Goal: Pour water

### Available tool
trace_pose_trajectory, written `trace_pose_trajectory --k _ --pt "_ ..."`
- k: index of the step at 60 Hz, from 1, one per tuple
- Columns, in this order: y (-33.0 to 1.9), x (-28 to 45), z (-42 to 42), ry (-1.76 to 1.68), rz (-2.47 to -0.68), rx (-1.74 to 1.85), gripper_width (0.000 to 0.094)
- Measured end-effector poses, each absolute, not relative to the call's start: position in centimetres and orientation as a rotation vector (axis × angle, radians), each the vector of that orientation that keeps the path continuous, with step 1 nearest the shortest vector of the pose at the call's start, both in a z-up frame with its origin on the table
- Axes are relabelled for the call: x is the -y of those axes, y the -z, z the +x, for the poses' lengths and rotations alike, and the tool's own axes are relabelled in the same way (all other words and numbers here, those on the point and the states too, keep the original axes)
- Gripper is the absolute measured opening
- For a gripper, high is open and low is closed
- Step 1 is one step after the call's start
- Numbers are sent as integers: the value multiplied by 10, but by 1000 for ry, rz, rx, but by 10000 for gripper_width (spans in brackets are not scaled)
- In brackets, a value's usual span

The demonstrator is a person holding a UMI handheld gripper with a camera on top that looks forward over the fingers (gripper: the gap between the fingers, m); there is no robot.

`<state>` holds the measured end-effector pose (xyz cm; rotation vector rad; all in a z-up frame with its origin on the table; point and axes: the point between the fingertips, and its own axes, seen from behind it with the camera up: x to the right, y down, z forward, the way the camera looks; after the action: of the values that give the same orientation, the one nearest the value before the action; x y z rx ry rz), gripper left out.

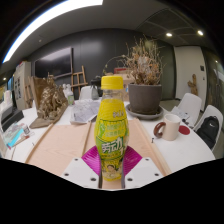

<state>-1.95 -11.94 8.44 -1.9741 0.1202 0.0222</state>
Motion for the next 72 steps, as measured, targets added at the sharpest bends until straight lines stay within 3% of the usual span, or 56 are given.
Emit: trace_pose_trajectory --k 17,24,48,62,72 --pt "-203 56 -8 -685 -1777 -525 247" --pt "-230 26 25 -1044 -1631 -797 245" --pt "-188 -34 111 -1744 -1131 -1464 246" --pt "-183 -31 112 -1763 -1198 -1456 244" --pt "-199 -30 111 -1503 -1500 -1165 247"
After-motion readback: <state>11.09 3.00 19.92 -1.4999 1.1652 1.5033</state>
